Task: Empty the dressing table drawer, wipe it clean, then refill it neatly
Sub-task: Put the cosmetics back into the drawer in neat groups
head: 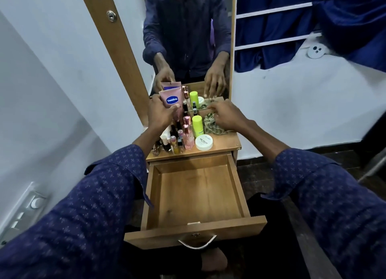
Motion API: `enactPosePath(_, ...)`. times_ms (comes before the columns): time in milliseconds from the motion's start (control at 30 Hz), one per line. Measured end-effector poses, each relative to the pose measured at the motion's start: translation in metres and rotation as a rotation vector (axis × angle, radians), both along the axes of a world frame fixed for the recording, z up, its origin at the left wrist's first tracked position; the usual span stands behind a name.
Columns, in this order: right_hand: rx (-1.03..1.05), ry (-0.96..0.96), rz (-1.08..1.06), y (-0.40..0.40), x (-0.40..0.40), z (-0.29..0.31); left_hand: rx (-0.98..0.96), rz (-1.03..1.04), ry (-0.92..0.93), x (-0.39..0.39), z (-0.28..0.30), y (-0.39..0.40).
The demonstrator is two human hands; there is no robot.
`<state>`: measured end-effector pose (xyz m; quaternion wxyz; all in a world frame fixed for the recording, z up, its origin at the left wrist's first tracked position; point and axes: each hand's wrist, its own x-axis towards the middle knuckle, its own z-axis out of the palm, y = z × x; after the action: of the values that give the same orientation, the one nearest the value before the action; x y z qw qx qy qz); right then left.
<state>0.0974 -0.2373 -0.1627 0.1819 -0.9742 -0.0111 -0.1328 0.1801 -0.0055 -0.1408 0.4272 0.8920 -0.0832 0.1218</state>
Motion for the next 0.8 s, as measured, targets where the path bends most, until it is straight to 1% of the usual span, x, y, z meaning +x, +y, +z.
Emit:
enactPosePath(100, 0.052, -0.060, 0.041, 0.005, 0.001, 0.006, -0.003, 0.015, -0.004, 0.003, 0.004, -0.005)
enactPosePath(267, 0.121, -0.094, 0.079, 0.013, 0.002, 0.014, -0.029, 0.037, -0.037, 0.003, 0.011, -0.005)
enactPosePath(433, 0.196, -0.154, 0.089, 0.019, 0.000, 0.017, -0.019, -0.014, -0.207, -0.014, 0.029, -0.005)
enactPosePath(633, 0.302, -0.295, 0.100, 0.031, -0.013, 0.032, -0.018, -0.036, -0.453, -0.038, 0.062, -0.009)
enactPosePath(700, 0.343, -0.328, 0.111, 0.034, -0.019, 0.038, -0.023, -0.042, -0.506, -0.049, 0.073, -0.013)
enactPosePath(800, 0.388, -0.332, 0.113, 0.038, -0.031, 0.045, -0.071, -0.059, -0.515, -0.063, 0.083, -0.019)
